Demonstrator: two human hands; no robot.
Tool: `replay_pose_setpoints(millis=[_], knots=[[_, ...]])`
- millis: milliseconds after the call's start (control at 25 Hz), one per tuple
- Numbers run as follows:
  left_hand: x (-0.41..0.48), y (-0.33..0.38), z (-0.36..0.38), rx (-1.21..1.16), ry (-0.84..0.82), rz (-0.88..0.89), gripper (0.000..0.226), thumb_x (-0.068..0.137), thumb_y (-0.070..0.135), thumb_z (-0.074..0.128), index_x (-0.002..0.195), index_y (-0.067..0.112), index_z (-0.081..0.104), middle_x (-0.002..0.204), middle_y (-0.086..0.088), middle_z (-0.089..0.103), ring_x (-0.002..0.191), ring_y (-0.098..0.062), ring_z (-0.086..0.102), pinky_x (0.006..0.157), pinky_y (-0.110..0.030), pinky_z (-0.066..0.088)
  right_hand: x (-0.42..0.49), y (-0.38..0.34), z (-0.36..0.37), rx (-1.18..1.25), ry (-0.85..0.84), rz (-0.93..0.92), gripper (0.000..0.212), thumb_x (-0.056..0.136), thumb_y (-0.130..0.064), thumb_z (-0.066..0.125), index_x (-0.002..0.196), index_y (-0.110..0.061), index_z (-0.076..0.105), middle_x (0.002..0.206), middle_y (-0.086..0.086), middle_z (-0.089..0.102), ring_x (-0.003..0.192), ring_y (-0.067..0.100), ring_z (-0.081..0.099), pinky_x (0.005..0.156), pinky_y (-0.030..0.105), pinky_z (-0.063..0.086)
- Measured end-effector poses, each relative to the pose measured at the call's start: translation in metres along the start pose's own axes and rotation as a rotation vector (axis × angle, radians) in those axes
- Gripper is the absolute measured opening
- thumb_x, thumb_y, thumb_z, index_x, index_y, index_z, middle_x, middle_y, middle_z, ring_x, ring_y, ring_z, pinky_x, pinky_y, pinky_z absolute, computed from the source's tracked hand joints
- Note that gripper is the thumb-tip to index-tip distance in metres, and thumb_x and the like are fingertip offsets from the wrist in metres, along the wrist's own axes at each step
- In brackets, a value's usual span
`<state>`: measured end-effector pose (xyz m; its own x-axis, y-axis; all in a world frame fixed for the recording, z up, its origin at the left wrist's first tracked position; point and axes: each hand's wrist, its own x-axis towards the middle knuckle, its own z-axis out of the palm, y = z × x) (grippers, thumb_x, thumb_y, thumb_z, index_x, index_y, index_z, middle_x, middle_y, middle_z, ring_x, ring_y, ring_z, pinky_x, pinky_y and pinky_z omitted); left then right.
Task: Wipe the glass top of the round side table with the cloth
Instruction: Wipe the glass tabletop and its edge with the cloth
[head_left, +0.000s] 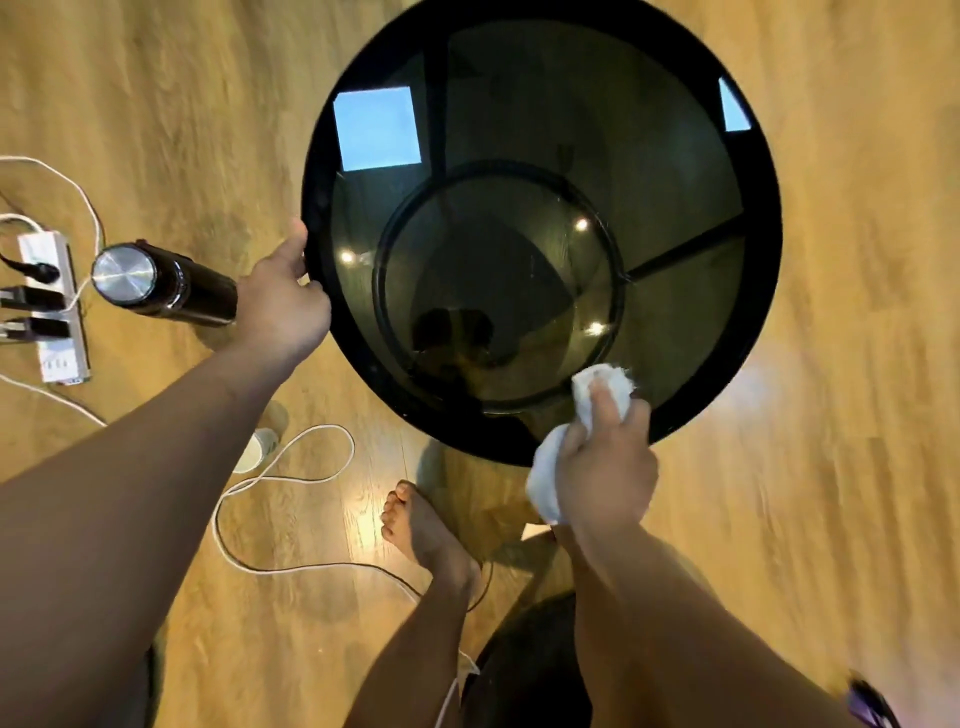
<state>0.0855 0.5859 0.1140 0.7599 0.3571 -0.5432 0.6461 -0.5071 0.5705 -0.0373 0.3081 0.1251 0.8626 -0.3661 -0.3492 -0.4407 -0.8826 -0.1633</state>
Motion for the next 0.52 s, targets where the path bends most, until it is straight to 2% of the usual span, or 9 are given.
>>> replay_pose_setpoints(millis=[40,120,200,240,280,400,480,520], knots=[[0.000,-0.004,-0.002,-0.123,-0.031,-0.046,0.063,0.092,0.014,0.053,0.148,0.038,0.038,0.140,0.001,0.060,0.131,-0.027,0.052,0.110,-0.038,0.041,-0.021,-0.025,0.009,-0.012,-0.068,-0.100,0.050,0.092,-0.023,0.061,0.139,-0.027,0.044,0.121,0.011,0.048,0.078,0.023,0.058,0.058,0.025,0.046],[-0.011,-0.011,-0.003,-0.318,-0.018,-0.128,0.055,0.089,0.017,0.057,0.140,0.035,0.050,0.127,0.002,0.068,0.117,-0.024,0.063,0.101,-0.047,0.052,-0.042,-0.076,0.023,0.003,-0.205,-0.388,0.051,0.092,-0.021,0.061,0.138,-0.030,0.042,0.127,0.011,0.048,0.088,0.024,0.061,0.069,0.033,0.056],[-0.030,-0.008,0.000,-0.446,0.043,-0.160,0.033,0.096,0.021,0.058,0.128,0.026,0.060,0.121,-0.005,0.068,0.113,-0.025,0.065,0.091,-0.043,0.056,-0.026,-0.120,0.019,0.177,-0.387,-0.513,0.043,0.097,-0.023,0.052,0.138,-0.031,0.043,0.129,0.009,0.047,0.099,0.029,0.060,0.081,0.042,0.055],[-0.040,-0.002,0.002,-0.485,0.061,-0.165,0.024,0.098,0.026,0.055,0.121,0.022,0.062,0.122,-0.008,0.067,0.113,-0.026,0.065,0.084,-0.039,0.056,-0.010,-0.136,0.011,0.324,-0.441,-0.464,0.039,0.099,-0.028,0.050,0.137,-0.032,0.045,0.127,0.006,0.050,0.103,0.029,0.059,0.086,0.044,0.053],[-0.050,0.006,0.002,-0.511,0.052,-0.180,0.025,0.099,0.034,0.053,0.115,0.019,0.065,0.122,-0.007,0.067,0.113,-0.026,0.064,0.081,-0.036,0.054,0.007,-0.145,-0.002,0.522,-0.464,-0.347,0.037,0.099,-0.032,0.050,0.136,-0.032,0.047,0.125,0.002,0.054,0.107,0.026,0.058,0.090,0.044,0.052],[-0.083,0.027,-0.002,-0.580,-0.090,-0.198,0.047,0.088,0.063,0.054,0.102,0.022,0.071,0.107,0.003,0.074,0.106,-0.020,0.066,0.085,-0.037,0.050,0.051,-0.133,-0.055,1.055,-0.517,-0.047,0.040,0.093,-0.025,0.063,0.130,-0.028,0.049,0.121,-0.006,0.059,0.111,0.017,0.059,0.097,0.044,0.053],[-0.103,0.040,0.005,-0.613,-0.241,-0.131,0.064,0.071,0.073,0.067,0.110,0.022,0.070,0.109,0.004,0.076,0.109,-0.021,0.067,0.096,-0.039,0.049,0.067,-0.113,-0.085,1.268,-0.660,0.036,0.048,0.089,-0.013,0.070,0.128,-0.027,0.045,0.123,-0.002,0.057,0.112,0.018,0.061,0.096,0.043,0.055],[-0.112,0.049,0.011,-0.630,-0.275,-0.094,0.071,0.065,0.069,0.075,0.116,0.020,0.068,0.112,0.001,0.075,0.109,-0.021,0.068,0.093,-0.037,0.053,0.072,-0.101,-0.097,1.334,-0.711,0.051,0.052,0.087,-0.011,0.073,0.127,-0.027,0.043,0.124,0.000,0.055,0.113,0.019,0.061,0.096,0.043,0.055]])
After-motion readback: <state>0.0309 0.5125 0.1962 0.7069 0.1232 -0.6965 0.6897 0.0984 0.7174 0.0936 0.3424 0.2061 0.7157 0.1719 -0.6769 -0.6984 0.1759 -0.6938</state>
